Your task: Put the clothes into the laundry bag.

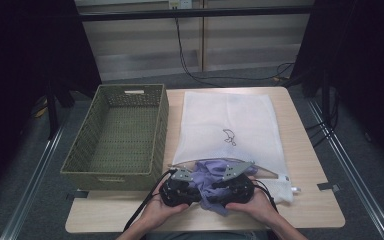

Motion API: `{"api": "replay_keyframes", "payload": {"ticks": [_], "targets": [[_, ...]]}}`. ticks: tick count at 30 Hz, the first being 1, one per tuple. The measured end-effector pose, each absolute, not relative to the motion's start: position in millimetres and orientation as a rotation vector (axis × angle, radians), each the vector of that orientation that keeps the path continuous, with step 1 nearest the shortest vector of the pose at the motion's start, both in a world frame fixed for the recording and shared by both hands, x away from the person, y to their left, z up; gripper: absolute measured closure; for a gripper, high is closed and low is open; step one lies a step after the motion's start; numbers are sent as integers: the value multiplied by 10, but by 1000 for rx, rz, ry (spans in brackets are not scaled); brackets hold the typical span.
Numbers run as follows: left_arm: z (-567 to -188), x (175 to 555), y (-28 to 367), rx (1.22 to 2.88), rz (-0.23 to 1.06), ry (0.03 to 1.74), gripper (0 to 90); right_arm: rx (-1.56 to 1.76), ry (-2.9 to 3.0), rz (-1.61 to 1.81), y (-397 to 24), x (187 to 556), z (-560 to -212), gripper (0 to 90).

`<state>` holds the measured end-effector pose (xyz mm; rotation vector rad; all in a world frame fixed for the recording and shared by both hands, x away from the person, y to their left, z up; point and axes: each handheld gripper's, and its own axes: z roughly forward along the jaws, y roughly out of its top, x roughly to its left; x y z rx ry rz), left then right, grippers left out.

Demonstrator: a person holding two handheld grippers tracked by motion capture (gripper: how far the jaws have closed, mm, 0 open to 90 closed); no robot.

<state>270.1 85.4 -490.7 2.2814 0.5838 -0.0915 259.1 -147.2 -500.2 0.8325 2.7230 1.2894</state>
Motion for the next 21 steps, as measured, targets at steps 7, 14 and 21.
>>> {"api": "replay_keyframes", "payload": {"ticks": [7,14,21], "targets": [[-4833,2690,892,2257,-90,578,739,913,2740,1315,-1551,2697,-4996,828],[-4761,2629,952,2240,-85,560,766,955,2652,1487,-1654,2721,-4787,847],[-4802,2642,872,2251,-74,549,745,990,2549,1589,-1792,2761,-4613,850]]}}
